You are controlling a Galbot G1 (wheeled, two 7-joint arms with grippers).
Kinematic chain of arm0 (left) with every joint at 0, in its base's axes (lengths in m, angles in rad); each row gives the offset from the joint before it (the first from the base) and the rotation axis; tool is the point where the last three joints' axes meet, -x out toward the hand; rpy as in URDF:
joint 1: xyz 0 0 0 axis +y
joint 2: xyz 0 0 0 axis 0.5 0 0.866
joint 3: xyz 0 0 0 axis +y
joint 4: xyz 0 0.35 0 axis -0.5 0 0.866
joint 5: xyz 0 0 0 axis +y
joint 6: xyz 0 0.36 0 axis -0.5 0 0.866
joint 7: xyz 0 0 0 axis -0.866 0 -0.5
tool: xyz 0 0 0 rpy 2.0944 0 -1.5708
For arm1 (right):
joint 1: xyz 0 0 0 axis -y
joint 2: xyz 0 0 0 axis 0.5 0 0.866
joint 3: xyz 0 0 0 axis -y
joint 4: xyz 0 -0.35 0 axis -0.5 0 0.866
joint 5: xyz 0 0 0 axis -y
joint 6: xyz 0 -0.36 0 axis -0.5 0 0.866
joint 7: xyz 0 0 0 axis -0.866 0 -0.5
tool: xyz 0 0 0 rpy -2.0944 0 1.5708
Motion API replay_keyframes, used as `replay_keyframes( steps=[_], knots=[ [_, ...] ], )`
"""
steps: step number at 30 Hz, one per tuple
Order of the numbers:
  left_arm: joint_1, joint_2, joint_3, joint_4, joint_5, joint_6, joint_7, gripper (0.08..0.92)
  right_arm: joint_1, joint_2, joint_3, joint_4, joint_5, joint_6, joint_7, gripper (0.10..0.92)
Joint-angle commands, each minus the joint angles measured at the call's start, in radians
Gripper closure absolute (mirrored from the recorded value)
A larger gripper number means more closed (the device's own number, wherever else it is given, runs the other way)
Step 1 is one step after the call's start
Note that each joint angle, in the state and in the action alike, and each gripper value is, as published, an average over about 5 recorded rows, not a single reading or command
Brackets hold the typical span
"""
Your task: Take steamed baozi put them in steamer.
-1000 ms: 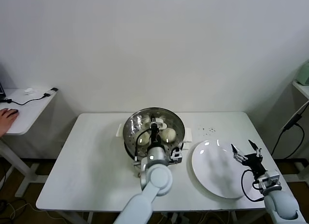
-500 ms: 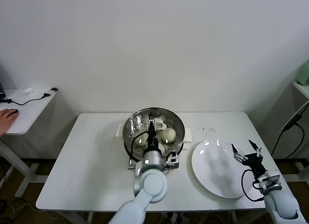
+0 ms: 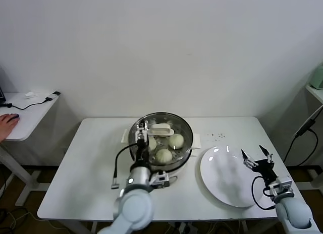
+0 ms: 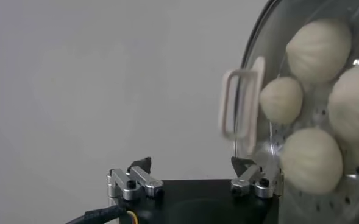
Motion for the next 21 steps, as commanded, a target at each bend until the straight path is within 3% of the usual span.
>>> replay_keyframes(
  steps=[1,4,7,13,21],
  knots=[
    [0.265,0.132,-0.308,-0.200,-0.537,-0.261,-0.310,0.177,-0.017,0.010,0.006,0.089,0.011,-0.108,-0.019,0.203],
    [0.362,0.106,-0.475,-0.201,-0.760,-0.415,-0.393,0.177,-0.030,0.020,0.010,0.114,0.023,-0.118,-0.020,0.203],
    [0.461,0.061,-0.627,-0.201,-1.005,-0.550,-0.406,0.177,-0.047,0.035,0.014,0.138,0.024,-0.122,-0.019,0.203],
    [0.598,-0.088,-0.880,-0.177,-1.405,-0.762,-0.286,0.177,-0.075,0.069,0.015,0.178,0.013,-0.112,-0.018,0.203],
    [0.680,-0.211,-0.963,-0.131,-1.661,-0.801,-0.200,0.177,-0.089,0.078,0.003,0.211,0.011,-0.091,-0.020,0.203]
  ],
)
